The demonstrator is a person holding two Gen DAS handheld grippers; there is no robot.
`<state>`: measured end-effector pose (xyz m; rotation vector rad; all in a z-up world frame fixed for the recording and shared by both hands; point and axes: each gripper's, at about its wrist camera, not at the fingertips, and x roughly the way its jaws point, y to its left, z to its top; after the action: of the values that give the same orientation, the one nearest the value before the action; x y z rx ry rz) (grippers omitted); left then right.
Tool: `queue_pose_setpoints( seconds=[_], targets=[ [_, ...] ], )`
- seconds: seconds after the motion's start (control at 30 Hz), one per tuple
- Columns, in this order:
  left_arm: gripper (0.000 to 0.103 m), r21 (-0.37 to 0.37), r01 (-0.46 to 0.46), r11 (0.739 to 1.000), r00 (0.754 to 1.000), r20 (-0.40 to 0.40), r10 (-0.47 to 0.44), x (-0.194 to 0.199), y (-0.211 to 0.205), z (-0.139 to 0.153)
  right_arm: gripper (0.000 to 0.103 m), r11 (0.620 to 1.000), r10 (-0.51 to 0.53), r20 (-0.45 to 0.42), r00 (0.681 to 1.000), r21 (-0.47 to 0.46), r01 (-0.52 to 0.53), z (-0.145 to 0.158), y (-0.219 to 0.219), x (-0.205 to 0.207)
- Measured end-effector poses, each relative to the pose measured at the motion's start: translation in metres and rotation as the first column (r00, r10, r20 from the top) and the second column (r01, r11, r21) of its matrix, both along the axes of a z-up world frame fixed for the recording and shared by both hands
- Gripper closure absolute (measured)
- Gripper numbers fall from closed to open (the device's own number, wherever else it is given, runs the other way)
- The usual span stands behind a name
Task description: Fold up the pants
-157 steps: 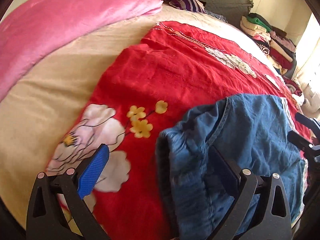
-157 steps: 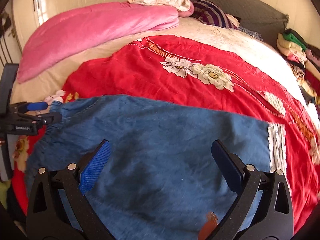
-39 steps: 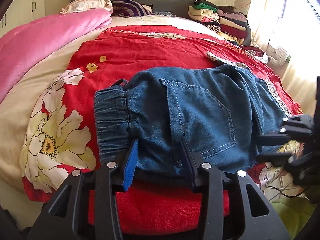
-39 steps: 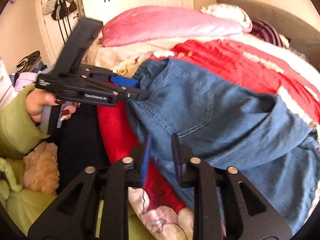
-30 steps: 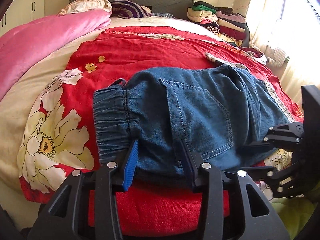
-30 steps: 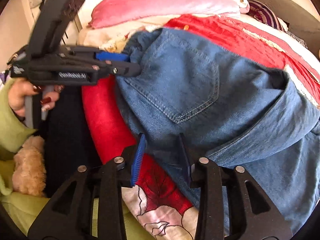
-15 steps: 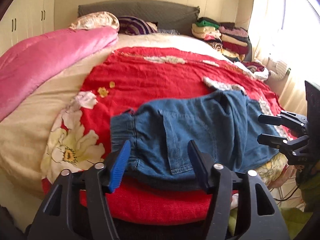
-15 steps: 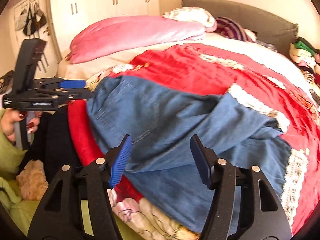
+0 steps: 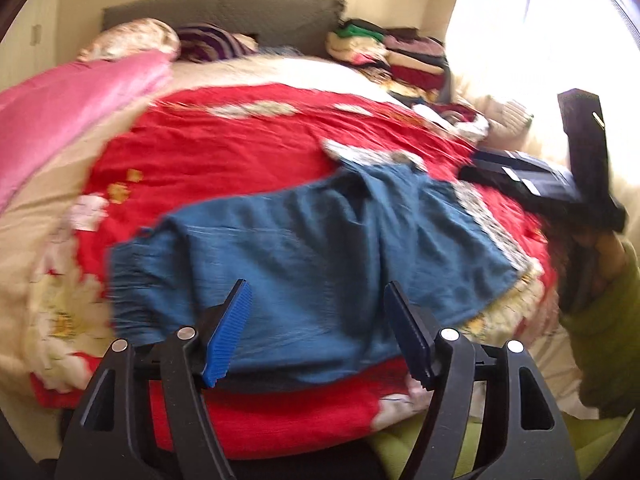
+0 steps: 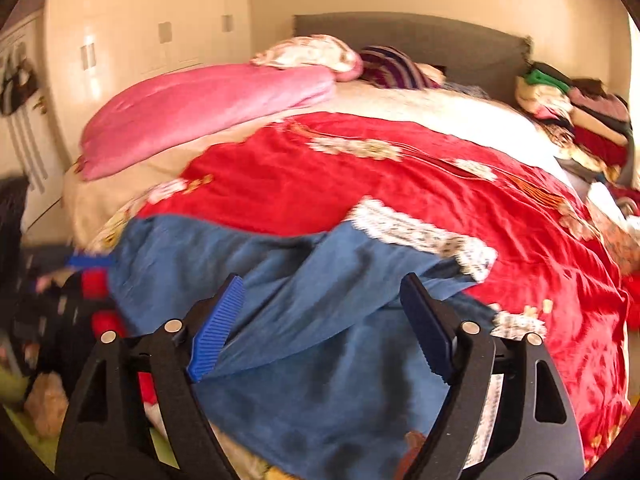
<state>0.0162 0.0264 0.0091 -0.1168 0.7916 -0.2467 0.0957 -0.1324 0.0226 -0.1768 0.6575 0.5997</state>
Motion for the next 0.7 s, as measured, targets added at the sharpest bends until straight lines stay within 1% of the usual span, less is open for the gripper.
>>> queue_pose_setpoints(
  seconds=[0.1, 0.13, 0.17, 0.2, 0.3, 0.33, 0.37, 0.4, 0.43, 0.5, 0.57, 0.6, 0.7],
  targets=[
    [0.039, -0.024, 0.062, 0.998, 0.998, -0.023, -0.062, 0.009, -0.020, -0.009, 0.029, 0.999, -0.046, -0.022, 0.999, -0.014, 0.046, 0.000, 0.000, 0.024],
    [0.048, -0.028, 0.082, 0.996, 0.996, -0.030, -0.083, 0.013, -0.028, -0.011, 0.029, 0.998, -0.061, -0.028, 0.998, -0.023, 0.060, 0.001, 0.000, 0.036],
    [0.054, -0.036, 0.098, 0.994, 0.994, -0.036, -0.100, 0.017, -0.035, -0.014, 0.029, 0.997, -0.075, -0.029, 0.997, -0.038, 0.074, 0.000, 0.002, 0.046],
    [0.062, -0.047, 0.105, 0.993, 0.993, -0.045, -0.107, 0.020, -0.039, -0.017, 0.029, 0.995, -0.083, -0.024, 0.996, -0.053, 0.081, 0.000, 0.004, 0.053],
    [0.064, -0.087, 0.119, 0.989, 0.989, -0.083, -0.126, 0.033, -0.049, -0.029, 0.028, 0.989, -0.105, -0.002, 0.994, -0.101, 0.104, -0.002, 0.014, 0.077],
    [0.067, -0.090, 0.127, 0.988, 0.987, -0.091, -0.135, 0.037, -0.053, -0.032, 0.028, 0.989, -0.094, 0.006, 0.996, -0.118, 0.094, -0.004, 0.021, 0.088],
    [0.070, -0.092, 0.136, 0.986, 0.985, -0.094, -0.144, 0.040, -0.057, -0.034, 0.028, 0.989, -0.083, -0.001, 0.997, -0.125, 0.082, -0.006, 0.025, 0.096],
    [0.071, -0.094, 0.143, 0.985, 0.984, -0.097, -0.152, 0.043, -0.060, -0.035, 0.028, 0.987, -0.080, -0.012, 0.997, -0.137, 0.077, -0.009, 0.029, 0.104],
    [0.071, -0.094, 0.153, 0.984, 0.982, -0.099, -0.162, 0.047, -0.065, -0.037, 0.028, 0.983, -0.085, -0.024, 0.996, -0.168, 0.080, -0.014, 0.037, 0.114],
    [0.071, -0.086, 0.157, 0.984, 0.981, -0.106, -0.165, 0.055, -0.071, -0.040, 0.028, 0.978, -0.081, -0.051, 0.995, -0.194, 0.070, -0.021, 0.049, 0.129],
    [0.071, -0.095, 0.148, 0.984, 0.979, -0.123, -0.159, 0.062, -0.075, -0.047, 0.028, 0.977, -0.066, -0.087, 0.994, -0.208, 0.047, -0.031, 0.064, 0.144],
    [0.068, -0.102, 0.136, 0.985, 0.980, -0.135, -0.150, 0.066, -0.075, -0.052, 0.028, 0.977, -0.062, -0.091, 0.994, -0.211, 0.042, -0.033, 0.070, 0.147],
    [0.069, -0.133, 0.097, 0.986, 0.979, -0.163, -0.118, 0.073, -0.070, -0.066, 0.028, 0.976, -0.034, -0.098, 0.995, -0.220, 0.012, -0.043, 0.092, 0.161]
  ],
)
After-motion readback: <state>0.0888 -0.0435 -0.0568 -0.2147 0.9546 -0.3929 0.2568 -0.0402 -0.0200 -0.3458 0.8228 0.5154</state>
